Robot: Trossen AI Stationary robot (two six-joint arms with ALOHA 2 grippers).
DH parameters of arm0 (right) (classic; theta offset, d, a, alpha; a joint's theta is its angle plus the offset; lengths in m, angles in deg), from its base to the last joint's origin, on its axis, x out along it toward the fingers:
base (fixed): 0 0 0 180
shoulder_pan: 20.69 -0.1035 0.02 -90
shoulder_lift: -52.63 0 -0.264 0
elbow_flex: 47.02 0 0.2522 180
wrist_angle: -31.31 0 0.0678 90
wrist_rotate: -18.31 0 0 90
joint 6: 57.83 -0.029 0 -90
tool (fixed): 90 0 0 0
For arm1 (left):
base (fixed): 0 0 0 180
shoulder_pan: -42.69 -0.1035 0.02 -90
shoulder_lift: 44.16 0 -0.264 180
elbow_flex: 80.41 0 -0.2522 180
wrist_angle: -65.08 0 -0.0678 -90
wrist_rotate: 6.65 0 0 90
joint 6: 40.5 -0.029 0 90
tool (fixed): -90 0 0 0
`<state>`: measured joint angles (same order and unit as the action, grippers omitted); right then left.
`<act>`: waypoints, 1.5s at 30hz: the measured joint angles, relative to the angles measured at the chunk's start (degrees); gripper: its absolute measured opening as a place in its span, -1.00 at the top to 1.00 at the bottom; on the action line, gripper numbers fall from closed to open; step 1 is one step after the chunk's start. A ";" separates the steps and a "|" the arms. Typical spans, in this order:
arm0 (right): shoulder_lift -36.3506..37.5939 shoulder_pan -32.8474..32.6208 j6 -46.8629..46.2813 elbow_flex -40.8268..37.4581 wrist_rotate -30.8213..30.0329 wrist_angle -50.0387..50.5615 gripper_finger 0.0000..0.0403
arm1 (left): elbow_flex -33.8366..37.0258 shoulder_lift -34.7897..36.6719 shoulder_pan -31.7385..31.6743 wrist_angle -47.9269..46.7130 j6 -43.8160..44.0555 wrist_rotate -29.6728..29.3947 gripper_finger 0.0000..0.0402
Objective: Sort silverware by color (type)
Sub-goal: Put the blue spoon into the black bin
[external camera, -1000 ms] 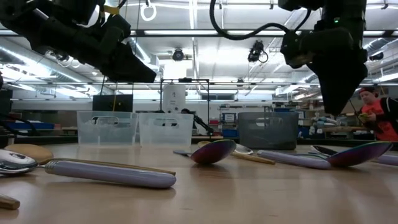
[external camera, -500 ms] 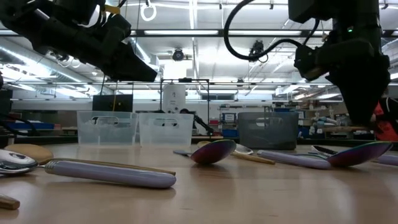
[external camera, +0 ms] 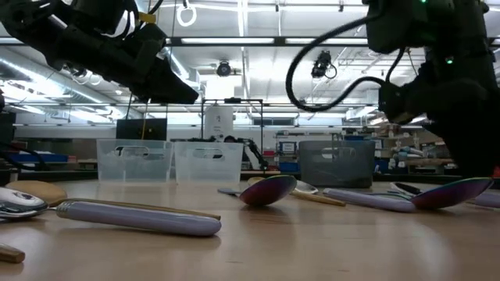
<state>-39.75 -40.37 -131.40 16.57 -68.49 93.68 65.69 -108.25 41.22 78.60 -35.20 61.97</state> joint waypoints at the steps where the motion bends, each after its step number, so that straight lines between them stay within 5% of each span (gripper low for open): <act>1: -0.32 -0.15 0.00 0.00 0.17 -0.14 0.14 | 0.02 0.00 0.01 0.01 -0.02 0.00 0.03; 20: -1.11 -0.24 -2.85 -3.60 0.16 -5.80 0.46 | 0.00 0.00 0.03 -0.10 -0.32 0.00 0.03; 32: -1.22 -0.29 -3.27 -3.69 -0.56 -6.67 0.93 | 0.00 0.00 0.12 -0.41 -0.17 0.01 0.03; 45: 3.43 0.14 -2.64 -4.02 -2.84 -4.36 0.94 | 0.01 0.00 0.10 -0.42 -0.15 0.02 0.03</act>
<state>-36.32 -40.22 -134.04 12.55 -71.33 89.33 65.70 -108.25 41.32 78.18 -35.35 61.99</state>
